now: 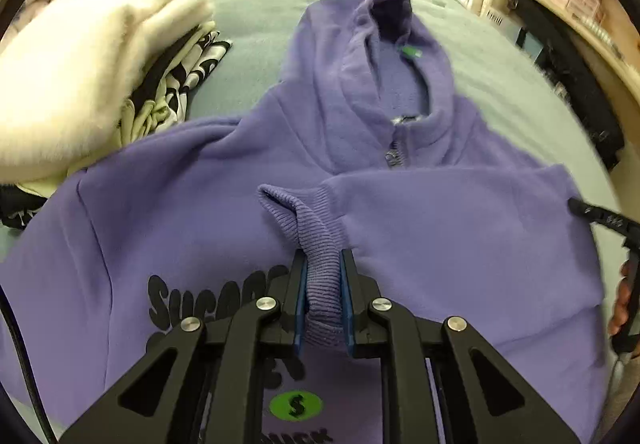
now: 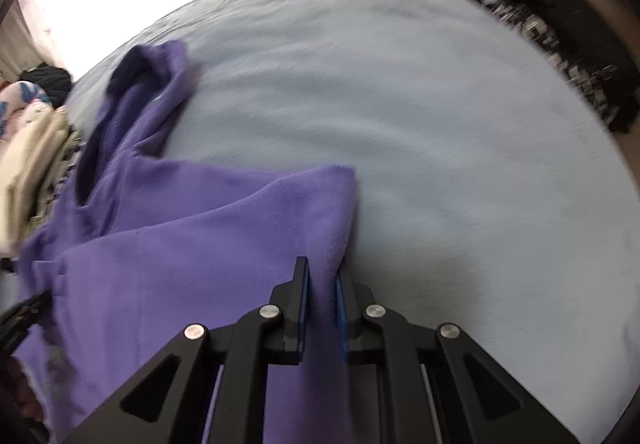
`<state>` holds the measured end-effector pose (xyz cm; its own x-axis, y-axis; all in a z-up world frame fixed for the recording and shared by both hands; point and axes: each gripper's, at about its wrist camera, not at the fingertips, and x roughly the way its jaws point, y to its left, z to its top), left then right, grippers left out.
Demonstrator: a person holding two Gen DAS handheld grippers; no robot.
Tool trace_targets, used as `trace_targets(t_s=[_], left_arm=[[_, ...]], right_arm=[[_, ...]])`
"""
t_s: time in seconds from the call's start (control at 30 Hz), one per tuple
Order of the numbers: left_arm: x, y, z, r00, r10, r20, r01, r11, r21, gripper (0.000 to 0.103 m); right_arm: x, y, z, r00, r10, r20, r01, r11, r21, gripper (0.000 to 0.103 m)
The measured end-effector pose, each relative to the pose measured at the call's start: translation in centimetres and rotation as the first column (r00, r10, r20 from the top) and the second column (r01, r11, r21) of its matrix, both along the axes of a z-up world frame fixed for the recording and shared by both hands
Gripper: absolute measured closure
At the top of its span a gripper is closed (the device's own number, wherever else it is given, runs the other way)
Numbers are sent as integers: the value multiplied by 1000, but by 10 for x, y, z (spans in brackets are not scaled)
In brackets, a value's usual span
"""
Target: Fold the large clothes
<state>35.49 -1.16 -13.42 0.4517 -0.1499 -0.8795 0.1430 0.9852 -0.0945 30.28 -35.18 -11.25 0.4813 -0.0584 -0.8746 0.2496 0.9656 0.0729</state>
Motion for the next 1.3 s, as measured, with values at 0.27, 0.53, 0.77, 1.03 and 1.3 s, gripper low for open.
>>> trace_targets(t_s=[0.27,0.53,0.77,1.03,1.3], left_arm=[[-20,7,17,999,24,35,-26,998,50,81],[-59,-36,54,988,14,155,-1,997,-81,42],[-46,-66,-10,999,47,8,-48,999,25,44],[-55,-52,-10,1000,-10,12,10,1000,1,44],[-69,-50,-2,1000,7,-8,-7,1000,13,41]], right_arm=[[-28,13,39,997,-24,80,35,989,-146,65],[-63,101,45,983,163,85,-161,987,-27,62],[-72,122,-2,980,199,-28,-200,979,-48,62],[-106,52,2,996,92,-11,-92,981,-170,56],[-113,12,-5,998,-43,-36,40,997,-72,44]])
